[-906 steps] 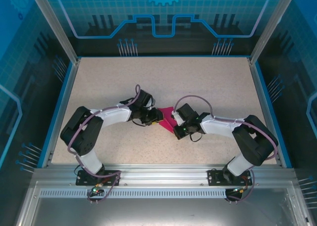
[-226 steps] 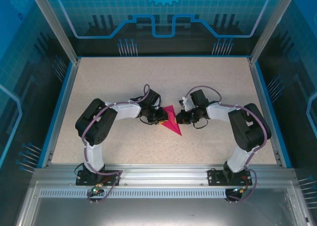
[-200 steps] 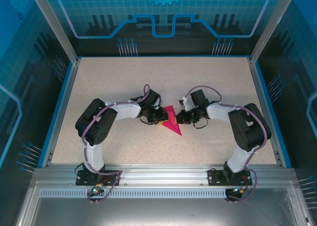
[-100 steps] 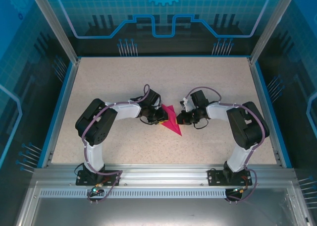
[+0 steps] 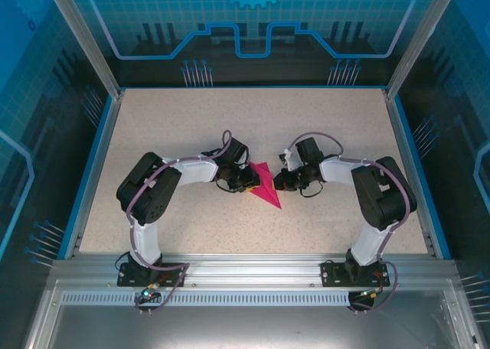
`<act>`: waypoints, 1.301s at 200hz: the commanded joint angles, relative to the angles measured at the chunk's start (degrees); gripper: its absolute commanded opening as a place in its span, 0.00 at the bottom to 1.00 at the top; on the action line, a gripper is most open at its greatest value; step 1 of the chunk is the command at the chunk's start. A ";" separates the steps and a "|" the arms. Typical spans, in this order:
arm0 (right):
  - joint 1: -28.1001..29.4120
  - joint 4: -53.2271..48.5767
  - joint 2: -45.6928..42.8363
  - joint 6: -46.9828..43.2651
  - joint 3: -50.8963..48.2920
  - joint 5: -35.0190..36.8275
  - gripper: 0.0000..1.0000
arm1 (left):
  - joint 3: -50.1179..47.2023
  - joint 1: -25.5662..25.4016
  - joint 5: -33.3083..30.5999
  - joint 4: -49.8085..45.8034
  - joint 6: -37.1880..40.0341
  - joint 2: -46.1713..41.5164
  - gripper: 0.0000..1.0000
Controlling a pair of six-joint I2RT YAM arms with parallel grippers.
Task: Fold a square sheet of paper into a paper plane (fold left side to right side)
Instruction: Fourth fold the wing at the center of the table.
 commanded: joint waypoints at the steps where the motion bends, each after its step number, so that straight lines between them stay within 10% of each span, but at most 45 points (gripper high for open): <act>1: -1.46 -1.77 0.83 -0.93 1.49 -0.58 0.06 | 1.03 -0.32 0.89 -1.46 0.45 0.72 0.24; 260: 1.18 -7.23 7.47 -3.68 5.20 2.19 0.06 | 2.81 -0.35 0.93 -3.61 1.70 -1.03 0.24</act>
